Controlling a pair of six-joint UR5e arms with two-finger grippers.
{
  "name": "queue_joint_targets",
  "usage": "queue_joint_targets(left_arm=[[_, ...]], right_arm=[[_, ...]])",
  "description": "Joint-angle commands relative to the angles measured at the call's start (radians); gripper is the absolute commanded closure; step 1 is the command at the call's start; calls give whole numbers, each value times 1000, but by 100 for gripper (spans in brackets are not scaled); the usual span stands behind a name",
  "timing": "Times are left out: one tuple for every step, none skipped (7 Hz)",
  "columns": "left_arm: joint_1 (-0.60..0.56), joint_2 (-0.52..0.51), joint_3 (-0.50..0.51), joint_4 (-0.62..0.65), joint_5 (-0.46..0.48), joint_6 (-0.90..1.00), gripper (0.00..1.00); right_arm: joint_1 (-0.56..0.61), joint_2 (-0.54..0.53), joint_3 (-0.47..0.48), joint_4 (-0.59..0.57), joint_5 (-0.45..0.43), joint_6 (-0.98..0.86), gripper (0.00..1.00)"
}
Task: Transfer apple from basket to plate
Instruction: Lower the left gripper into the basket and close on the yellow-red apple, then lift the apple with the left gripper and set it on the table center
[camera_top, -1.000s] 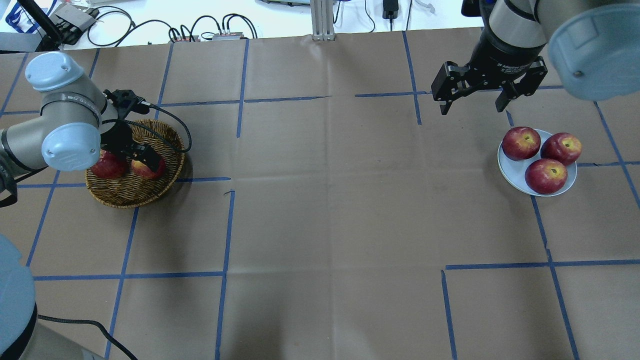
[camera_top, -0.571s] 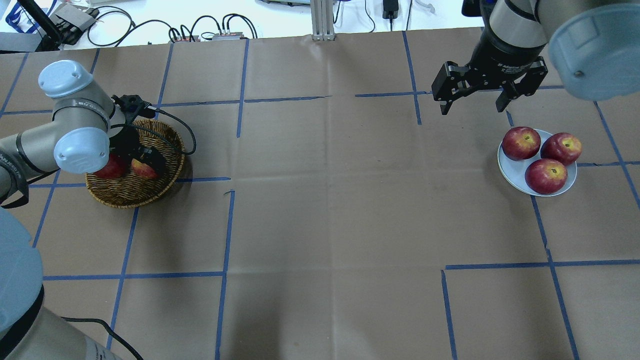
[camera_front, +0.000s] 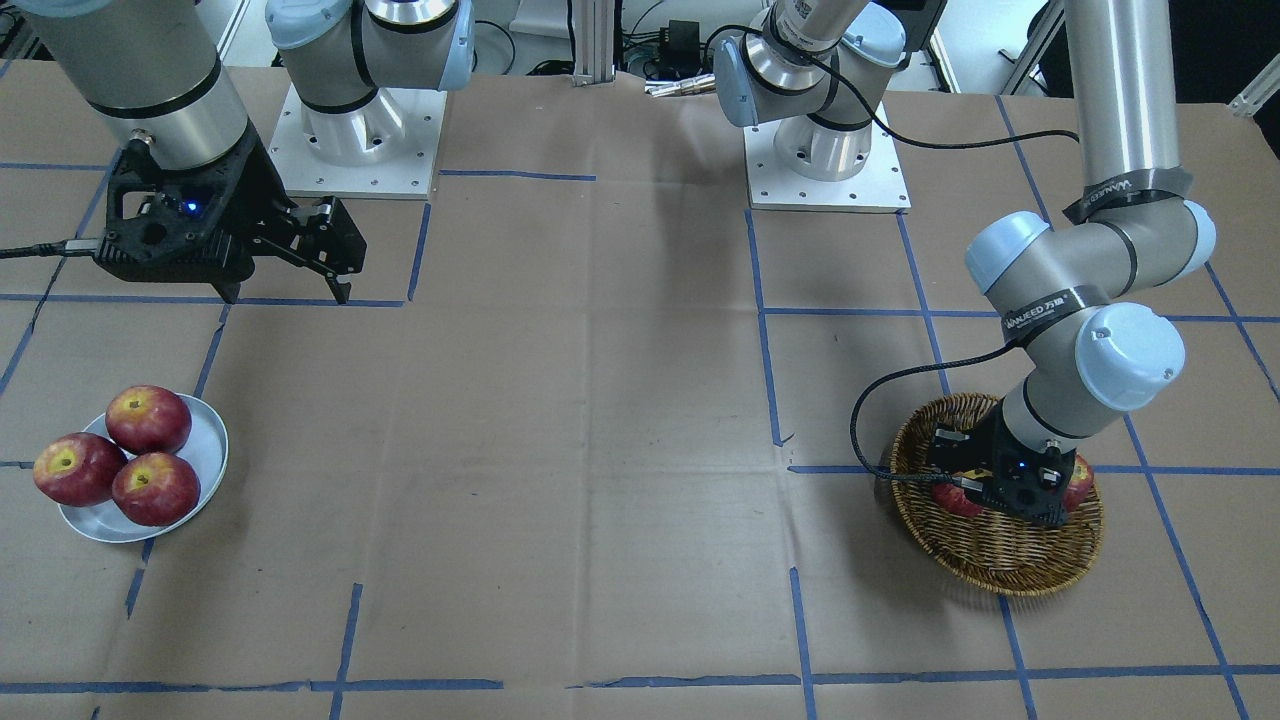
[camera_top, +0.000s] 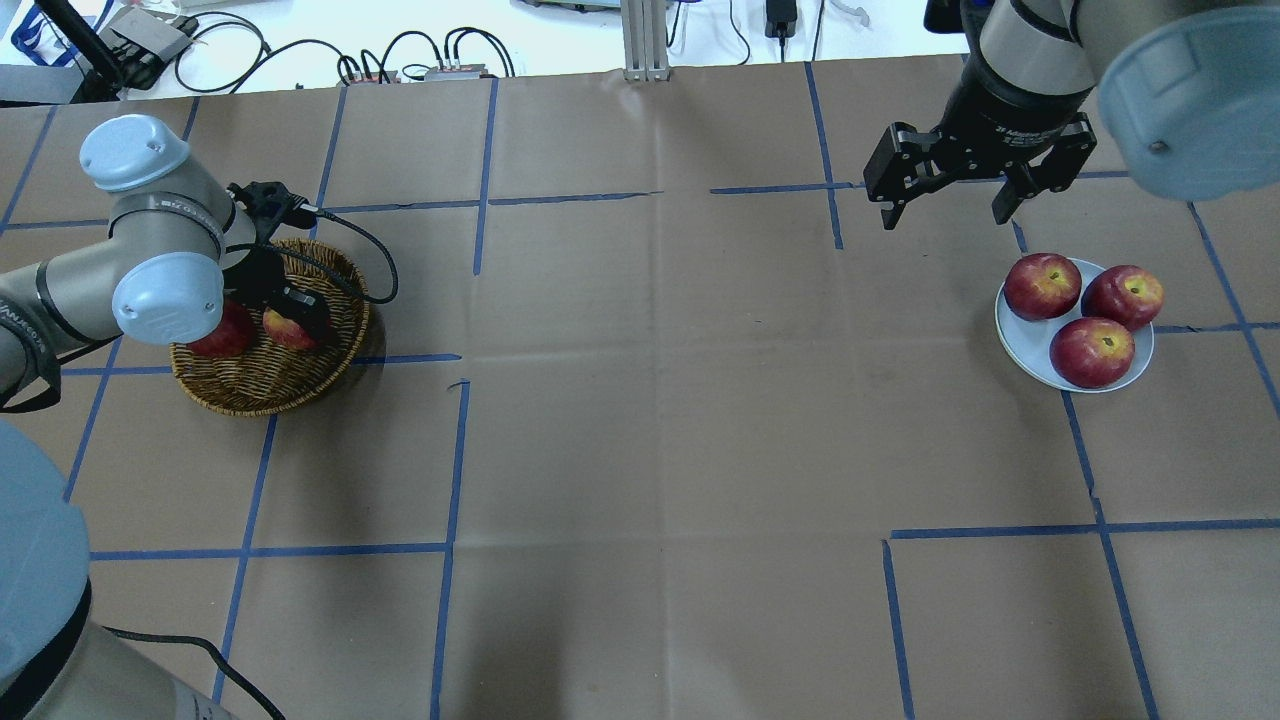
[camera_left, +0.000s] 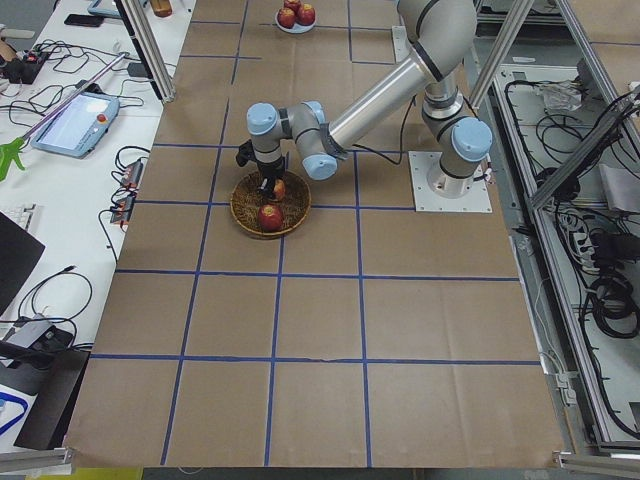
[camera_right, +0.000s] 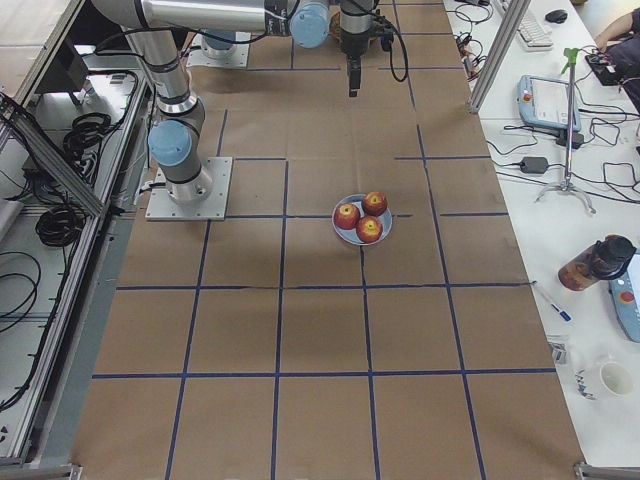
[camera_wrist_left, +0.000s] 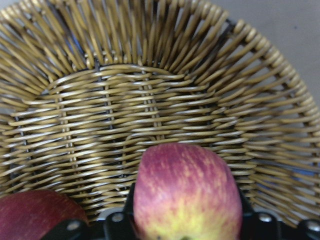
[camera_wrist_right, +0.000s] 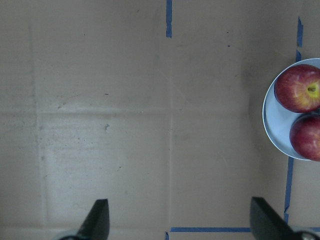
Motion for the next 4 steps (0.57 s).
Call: queue_joint_targets(left_arm=[[-121,82,107,-176,2,-184,47],[-221,91,160,-240,0,-298,47],[-324,95,168,-245,0,-437,47],[-440,87,172,-243,-5,-592,47]], right_arm=[[0,0,0,-1,0,0,0],[0,1,0,0,0,0,0],[0,1,0,-1,0,0,0],[0,0,0,0,0,0,0]])
